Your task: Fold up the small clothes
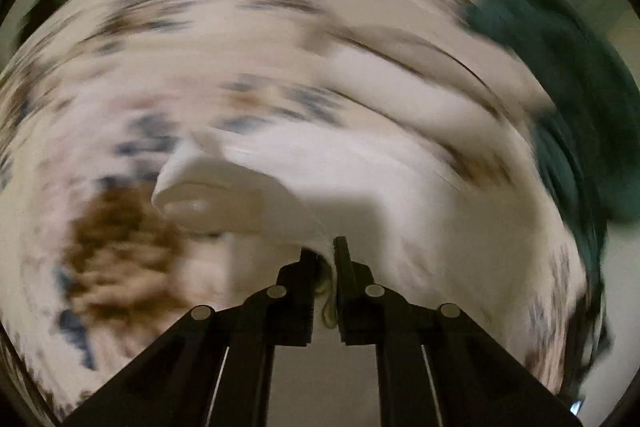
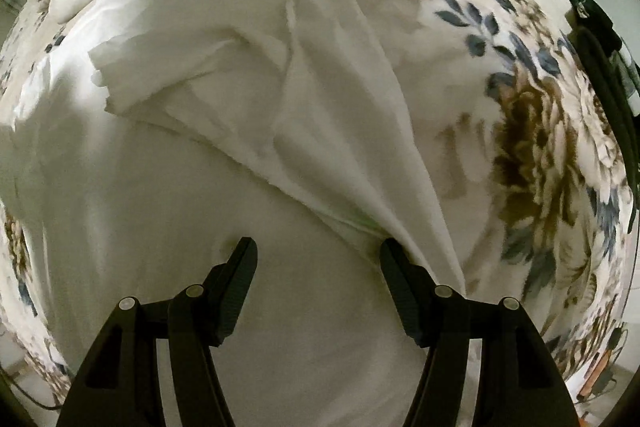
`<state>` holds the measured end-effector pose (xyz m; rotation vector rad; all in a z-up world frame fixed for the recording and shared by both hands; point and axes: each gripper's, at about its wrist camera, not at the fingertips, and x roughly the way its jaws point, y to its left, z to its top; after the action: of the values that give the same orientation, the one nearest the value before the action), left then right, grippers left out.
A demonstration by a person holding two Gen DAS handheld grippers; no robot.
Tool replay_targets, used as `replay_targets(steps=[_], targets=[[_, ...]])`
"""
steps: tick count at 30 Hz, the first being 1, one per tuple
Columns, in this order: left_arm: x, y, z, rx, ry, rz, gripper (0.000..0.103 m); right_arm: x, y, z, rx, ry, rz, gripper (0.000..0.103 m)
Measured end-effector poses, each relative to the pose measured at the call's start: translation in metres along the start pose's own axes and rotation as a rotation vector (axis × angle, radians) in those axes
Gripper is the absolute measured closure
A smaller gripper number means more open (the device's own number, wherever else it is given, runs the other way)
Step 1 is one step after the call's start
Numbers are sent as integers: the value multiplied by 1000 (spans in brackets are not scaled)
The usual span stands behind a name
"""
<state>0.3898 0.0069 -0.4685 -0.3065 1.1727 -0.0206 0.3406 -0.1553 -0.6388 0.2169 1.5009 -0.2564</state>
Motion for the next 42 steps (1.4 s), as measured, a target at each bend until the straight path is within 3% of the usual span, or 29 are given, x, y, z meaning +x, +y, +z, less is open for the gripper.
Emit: replay_targets(steps=[2, 4, 6, 7, 8, 10, 16, 21, 23, 25, 27, 30, 31, 32, 33, 37, 40, 42], targets=[[21, -44, -20, 128, 103, -38, 94, 2, -7, -2, 2, 6, -5, 37], [31, -63, -35, 177, 185, -86, 92, 1, -14, -2, 13, 14, 4, 37], [30, -66, -45, 209, 221, -81, 85, -6, -26, -1, 24, 17, 19, 37], [25, -61, -46, 210, 216, -83, 66, -9, -29, -1, 29, 13, 27, 37], [19, -51, -43, 202, 207, -64, 36, -13, -32, 1, 33, 10, 33, 37], [6, -32, -39, 176, 177, -27, 11, -19, -39, 4, 44, 1, 51, 37], [18, 33, -1, 118, 103, 196, 11, -31, -43, 27, 95, -11, 201, 37], [59, 48, 19, 135, 113, 267, 11, -33, 14, 62, 104, 42, 416, 37], [63, 49, 24, 163, 105, 290, 11, -38, 33, 73, 90, 45, 423, 37], [63, 48, 27, 188, 93, 291, 11, -52, 50, 97, 51, -6, 425, 37], [64, 48, 29, 202, 89, 293, 11, -63, 65, 121, 7, -55, 376, 37], [70, 51, 31, 198, 110, 296, 11, -33, 82, 158, -27, 47, 266, 39], [73, 53, 30, 190, 119, 294, 11, -22, 80, 165, -24, 87, 266, 59], [74, 55, 29, 183, 126, 291, 11, -10, 75, 167, -28, 128, 260, 98], [74, 54, 26, 179, 129, 289, 11, -7, 73, 168, -34, 140, 240, 100], [73, 60, 25, 162, 125, 279, 11, -24, 57, 174, -54, 24, 150, 101], [63, 59, 25, 166, 99, 271, 11, -21, 51, 181, -39, 96, 225, 98], [51, 52, 22, 182, 76, 269, 11, -29, 47, 181, -77, 115, 232, 72]])
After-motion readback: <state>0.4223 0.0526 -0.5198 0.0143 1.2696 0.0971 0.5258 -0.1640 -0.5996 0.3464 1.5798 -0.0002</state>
